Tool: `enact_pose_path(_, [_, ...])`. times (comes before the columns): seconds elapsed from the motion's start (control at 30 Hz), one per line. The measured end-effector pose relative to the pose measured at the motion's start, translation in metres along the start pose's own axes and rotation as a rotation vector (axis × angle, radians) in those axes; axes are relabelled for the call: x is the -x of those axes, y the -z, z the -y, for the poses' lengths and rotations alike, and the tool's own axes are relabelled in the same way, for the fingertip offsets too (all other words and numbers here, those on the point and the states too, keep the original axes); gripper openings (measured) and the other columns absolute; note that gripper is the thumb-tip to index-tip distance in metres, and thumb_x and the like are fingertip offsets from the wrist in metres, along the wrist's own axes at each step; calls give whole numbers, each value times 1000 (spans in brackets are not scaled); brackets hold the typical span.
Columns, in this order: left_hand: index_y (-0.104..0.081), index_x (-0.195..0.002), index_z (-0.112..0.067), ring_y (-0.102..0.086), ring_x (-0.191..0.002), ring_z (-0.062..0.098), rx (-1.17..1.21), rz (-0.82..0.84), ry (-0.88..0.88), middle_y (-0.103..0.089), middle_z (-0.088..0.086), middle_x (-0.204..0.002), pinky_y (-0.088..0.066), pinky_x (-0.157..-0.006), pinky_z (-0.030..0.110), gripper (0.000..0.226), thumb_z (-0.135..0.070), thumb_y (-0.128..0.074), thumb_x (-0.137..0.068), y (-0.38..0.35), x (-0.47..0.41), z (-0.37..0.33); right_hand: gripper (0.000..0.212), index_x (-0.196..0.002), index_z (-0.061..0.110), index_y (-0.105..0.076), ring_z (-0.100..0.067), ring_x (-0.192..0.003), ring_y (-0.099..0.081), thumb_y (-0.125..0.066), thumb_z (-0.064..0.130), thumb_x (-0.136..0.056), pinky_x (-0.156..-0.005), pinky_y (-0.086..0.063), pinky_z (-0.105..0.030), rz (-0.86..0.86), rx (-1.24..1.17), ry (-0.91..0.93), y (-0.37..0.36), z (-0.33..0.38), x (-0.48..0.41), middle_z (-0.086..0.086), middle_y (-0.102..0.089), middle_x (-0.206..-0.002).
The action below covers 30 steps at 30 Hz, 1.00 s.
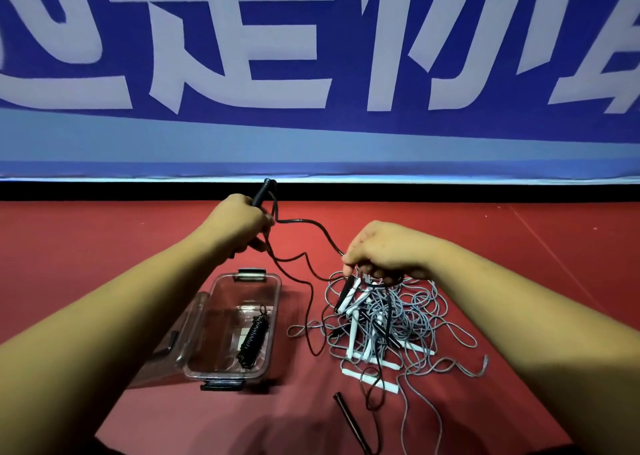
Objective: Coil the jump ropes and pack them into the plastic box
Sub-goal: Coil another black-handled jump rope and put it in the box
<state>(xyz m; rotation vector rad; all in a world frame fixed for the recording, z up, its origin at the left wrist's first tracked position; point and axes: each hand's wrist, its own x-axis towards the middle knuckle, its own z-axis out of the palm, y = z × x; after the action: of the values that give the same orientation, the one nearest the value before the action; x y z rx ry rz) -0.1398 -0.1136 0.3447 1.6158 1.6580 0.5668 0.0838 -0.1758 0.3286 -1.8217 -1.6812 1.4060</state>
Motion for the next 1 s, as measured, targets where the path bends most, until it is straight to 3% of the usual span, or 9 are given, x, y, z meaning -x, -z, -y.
enact_pose_path(0.17, [-56,-90,-7,-54,-42,15,321,199,-89,-72,12,-79,-22,-38,18,7,-7,-55,-97,-12,12,-7,21,-80,-1,-74,-14,-38,-27,-60,12,-90,-42,-22,-19,-2,84,26,2,0,4,2,-40,-45])
enact_pose_path(0.3, [-59,-98,-6,-54,-46,17,593,305,-13,-74,16,-97,-23,-37,18,11,-12,-50,-100,-28,19,-20,20,-80,1,-73,-15,-42,-30,-61,12,-90,-41,-24,-19,-3,54,96,-4,9,3,-3,-42,-53])
enact_pose_path(0.4, [-60,-109,-5,-57,-48,18,566,371,-20,-72,15,-101,-29,-46,22,15,-3,-56,-95,-39,24,-19,20,-85,1,-72,-12,-41,-30,-58,13,-94,-42,-26,-19,18,-60,148,-6,13,3,1,-40,-50])
enact_pose_path(0.47, [-61,-110,-2,-55,-48,16,501,388,-63,-66,19,-90,-29,-45,22,18,-4,-63,-91,-42,22,-13,21,-88,1,-71,-11,-42,-28,-57,14,-95,-43,-25,-20,42,-120,189,-6,14,5,4,-39,-49])
enact_pose_path(0.57, [-62,-95,-5,-46,-46,13,480,332,-90,-60,16,-75,-27,-40,19,7,-7,-66,-90,-42,13,-10,21,-89,0,-69,-10,-41,-28,-56,15,-97,-44,-25,-19,70,-204,270,-5,11,4,4,-37,-49])
enact_pose_path(0.67, [-56,-81,-9,-39,-43,11,583,201,-66,-56,9,-64,-23,-43,18,13,-2,-60,-92,-39,8,-16,16,-85,5,-68,-13,-47,-46,-60,15,-95,-50,-39,-22,79,-180,310,2,-1,1,0,-49,-53])
enact_pose_path(0.8, [-52,-77,-9,-35,-42,6,838,56,-36,-49,6,-65,-20,-37,14,20,1,-51,-95,-12,-12,-14,19,-83,14,-69,-7,-63,-56,-60,25,-95,-64,-43,-21,129,131,110,10,-42,-5,-4,-68,-78])
enact_pose_path(0.9, [-53,-76,-8,-35,-49,11,768,-14,36,-52,10,-69,-19,-41,18,22,-4,-50,-97,5,-31,11,28,-81,6,-66,-23,-73,-65,-55,25,-98,-77,-50,-35,109,-16,70,12,-65,-9,-10,-65,-70])
enact_pose_path(1.0, [-58,-80,-4,-45,-39,12,259,100,123,-61,12,-62,-23,-36,14,24,-13,-51,-101,16,-28,31,30,-81,4,-63,-19,-49,-57,-50,23,-101,-57,-48,-28,-38,-139,191,15,-45,-8,0,-48,-52])
